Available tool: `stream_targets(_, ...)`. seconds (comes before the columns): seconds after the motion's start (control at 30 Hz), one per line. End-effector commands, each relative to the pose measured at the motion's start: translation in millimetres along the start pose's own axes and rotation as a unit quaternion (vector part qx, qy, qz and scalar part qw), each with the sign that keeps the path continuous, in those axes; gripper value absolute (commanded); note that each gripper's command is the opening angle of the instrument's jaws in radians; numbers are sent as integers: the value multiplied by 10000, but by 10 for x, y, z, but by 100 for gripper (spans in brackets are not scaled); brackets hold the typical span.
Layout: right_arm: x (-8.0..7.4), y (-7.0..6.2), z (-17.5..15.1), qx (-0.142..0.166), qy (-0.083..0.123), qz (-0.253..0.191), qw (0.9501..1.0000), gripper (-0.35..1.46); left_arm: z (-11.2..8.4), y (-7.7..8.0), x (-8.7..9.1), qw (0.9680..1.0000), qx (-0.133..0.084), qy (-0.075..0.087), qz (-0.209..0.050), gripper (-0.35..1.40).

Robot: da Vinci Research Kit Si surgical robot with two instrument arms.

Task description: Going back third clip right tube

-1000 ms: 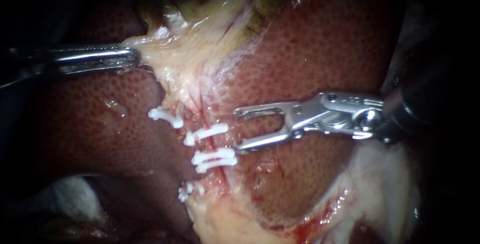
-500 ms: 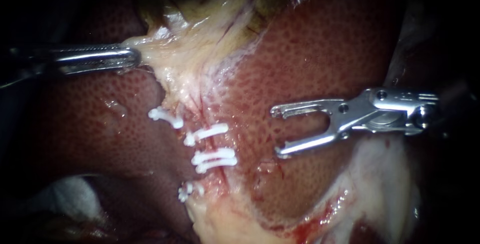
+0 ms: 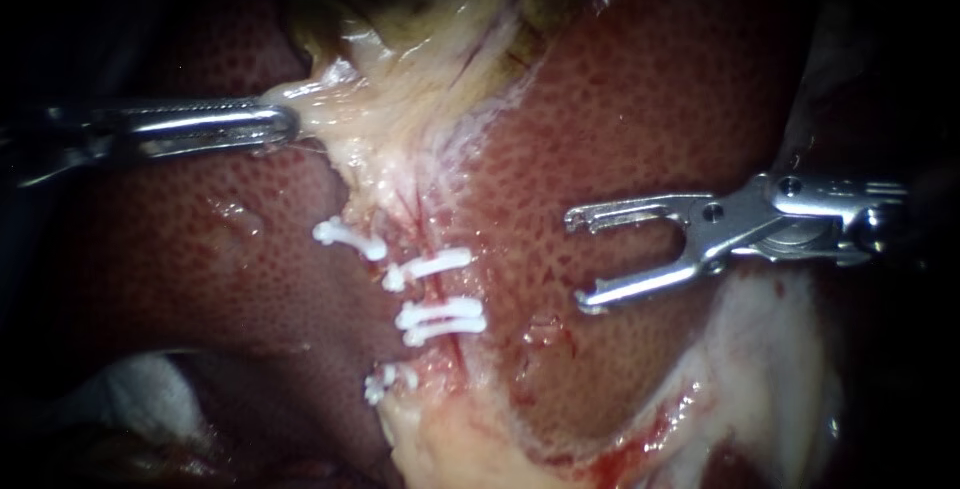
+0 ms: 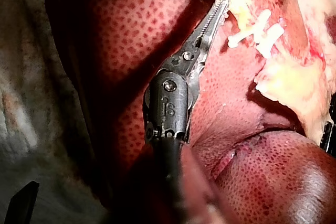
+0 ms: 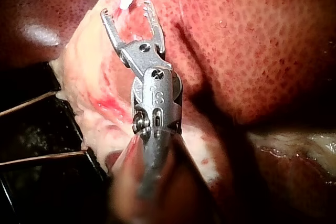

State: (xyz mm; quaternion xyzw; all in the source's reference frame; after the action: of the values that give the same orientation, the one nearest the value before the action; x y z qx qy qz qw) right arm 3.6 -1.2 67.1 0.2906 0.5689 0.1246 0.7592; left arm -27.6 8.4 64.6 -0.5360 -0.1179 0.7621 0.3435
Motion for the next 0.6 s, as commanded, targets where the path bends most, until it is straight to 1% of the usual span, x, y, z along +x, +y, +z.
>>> stream_targets(0.03, 0, 0, -1, 2, 0, 2, 10000, 50, 5, -1, -4, 10000, 5, -38, 13, -35)
stream_targets(0.1, 0, 0, -2, 5, 0, 3, 10000, 50, 12, -1, -10, 10000, -18, -62, 59, -35)
stream_targets(0.17, 1, 0, -2, 6, 0, 5, 10000, 50, 24, 0, -17, 10000, -46, -84, 21, -35)
stream_targets(0.23, 1, 0, -3, 7, 0, 6, 10000, 50, 36, 2, -23, 9999, -88, -122, 39, -35)
stream_targets(0.37, 1, 0, -4, 9, 0, 7, 10000, 50, 64, 8, -33, 9997, -153, -169, 12, -35)
stream_targets(0.47, 1, 0, -4, 9, 0, 7, 10000, 50, 81, 12, -37, 9996, -212, -178, -3, -35)
stream_targets(0.6, 1, 0, -4, 10, 1, 7, 10000, 50, 96, 16, -40, 9995, -247, -203, 15, -35)
